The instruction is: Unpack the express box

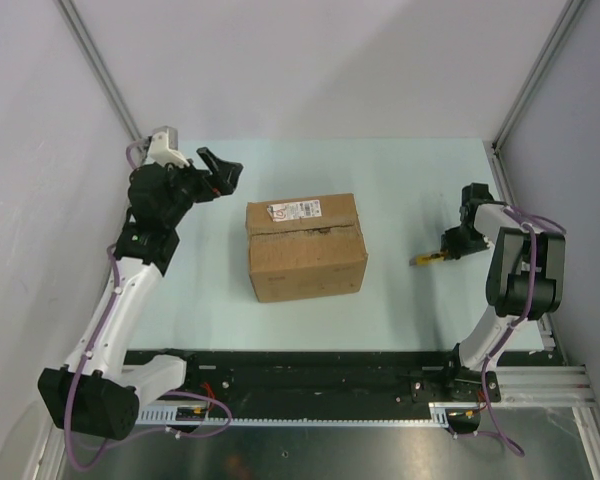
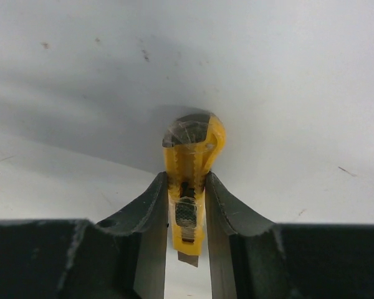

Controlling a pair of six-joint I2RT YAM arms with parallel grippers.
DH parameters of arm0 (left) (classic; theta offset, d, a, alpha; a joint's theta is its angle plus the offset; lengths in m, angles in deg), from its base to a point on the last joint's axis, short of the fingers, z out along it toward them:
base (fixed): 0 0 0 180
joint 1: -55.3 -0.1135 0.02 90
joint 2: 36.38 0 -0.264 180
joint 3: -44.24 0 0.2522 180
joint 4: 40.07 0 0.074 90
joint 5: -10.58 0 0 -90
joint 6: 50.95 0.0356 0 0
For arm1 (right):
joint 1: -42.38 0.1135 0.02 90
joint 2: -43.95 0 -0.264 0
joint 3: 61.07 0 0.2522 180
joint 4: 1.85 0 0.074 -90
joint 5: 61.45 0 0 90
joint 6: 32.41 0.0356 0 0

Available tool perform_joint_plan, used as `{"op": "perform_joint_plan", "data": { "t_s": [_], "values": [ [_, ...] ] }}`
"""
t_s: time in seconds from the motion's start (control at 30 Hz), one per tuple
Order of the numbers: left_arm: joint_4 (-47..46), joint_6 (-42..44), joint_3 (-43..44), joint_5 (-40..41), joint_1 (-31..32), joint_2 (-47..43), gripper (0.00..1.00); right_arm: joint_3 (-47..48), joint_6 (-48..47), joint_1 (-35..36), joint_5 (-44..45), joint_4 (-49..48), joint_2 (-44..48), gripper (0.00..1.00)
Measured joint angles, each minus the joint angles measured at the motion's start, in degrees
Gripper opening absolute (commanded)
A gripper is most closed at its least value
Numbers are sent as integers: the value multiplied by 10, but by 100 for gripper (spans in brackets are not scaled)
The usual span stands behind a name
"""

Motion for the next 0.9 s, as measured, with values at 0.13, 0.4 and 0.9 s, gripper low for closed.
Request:
{"op": "perform_joint_plan", "data": {
  "t_s": [0.13,0.4,0.9],
  "values": [
    [1,0,9,-43,2,3,100,-1,-33,8,0,-19,14,0],
    [4,-5,23,-100,25,18,100,-2,-79,35,-12,-67,146,0],
    [-42,-31,155,-102,282,167,100,40,-28,166,-71,-134,321,0]
  ]
}}
